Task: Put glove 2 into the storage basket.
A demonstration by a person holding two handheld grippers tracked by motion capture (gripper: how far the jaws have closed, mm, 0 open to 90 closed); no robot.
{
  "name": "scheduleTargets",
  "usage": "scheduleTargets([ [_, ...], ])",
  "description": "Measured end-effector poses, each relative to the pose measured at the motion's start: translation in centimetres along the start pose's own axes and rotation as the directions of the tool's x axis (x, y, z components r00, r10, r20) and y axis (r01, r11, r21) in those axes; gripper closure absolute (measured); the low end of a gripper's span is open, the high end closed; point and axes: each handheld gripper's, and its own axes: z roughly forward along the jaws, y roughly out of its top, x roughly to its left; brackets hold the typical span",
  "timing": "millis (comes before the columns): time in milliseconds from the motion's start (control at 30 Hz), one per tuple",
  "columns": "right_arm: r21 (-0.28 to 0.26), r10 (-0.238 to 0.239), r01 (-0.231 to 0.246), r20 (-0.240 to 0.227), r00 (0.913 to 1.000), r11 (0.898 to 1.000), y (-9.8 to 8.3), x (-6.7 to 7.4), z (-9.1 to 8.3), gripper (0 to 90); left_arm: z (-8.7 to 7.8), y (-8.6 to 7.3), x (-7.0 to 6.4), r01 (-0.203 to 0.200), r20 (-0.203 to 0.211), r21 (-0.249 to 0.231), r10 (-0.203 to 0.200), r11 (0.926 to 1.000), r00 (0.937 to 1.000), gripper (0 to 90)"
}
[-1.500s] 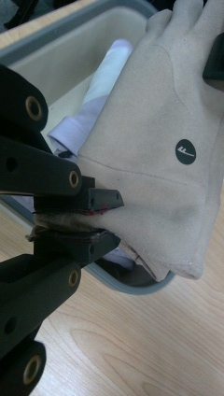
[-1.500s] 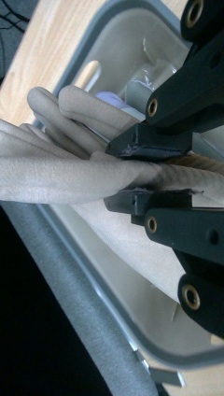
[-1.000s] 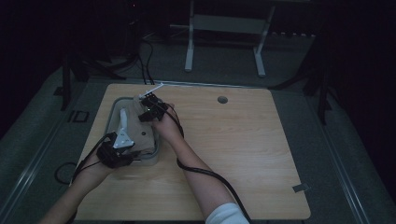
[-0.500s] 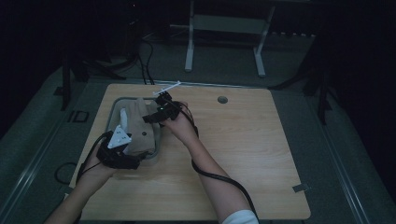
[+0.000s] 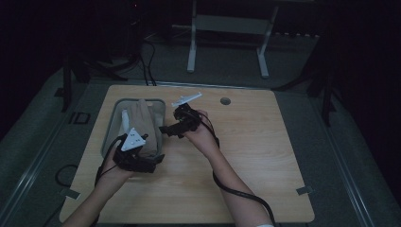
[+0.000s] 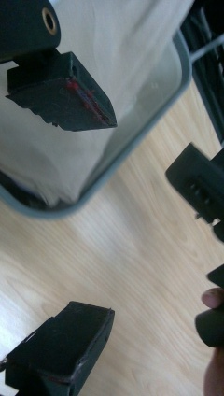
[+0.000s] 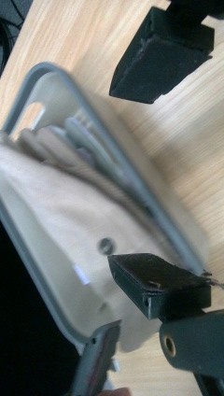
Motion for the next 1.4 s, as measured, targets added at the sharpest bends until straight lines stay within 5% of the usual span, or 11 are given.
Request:
scheduleTargets([
  [367, 0.035, -0.009, 0.008, 0.033, 0.9994, 0.999, -4.8, -1.4, -2.8, 16.1, 3.0, 0.4, -3.1, -0.031, 0.088, 0.023, 0.029, 0.9993, 0.9957, 9.3],
  [1000, 0.049, 0.005, -0.009, 0.07, 0.9975, 0.999, -11.6, -3.8, -5.9, 16.0, 7.0, -0.4, -6.0, -0.043, 0.179, 0.046, 0.034, 0.998, 0.9832, 9.4],
  [1167, 0.052, 0.031, -0.036, 0.087, 0.9957, 0.998, -13.5, -4.6, -6.7, 16.0, 8.3, -1.0, -6.6, -0.051, 0.216, 0.069, 0.035, 0.9963, 0.9758, 9.4],
  [1400, 0.01, 0.014, -0.015, 0.095, 0.9954, 1.0, -15.7, -5.0, -7.9, 16.1, 9.9, -1.5, -7.9, -0.067, 0.26, 0.087, 0.042, 0.994, 0.9647, 9.4],
])
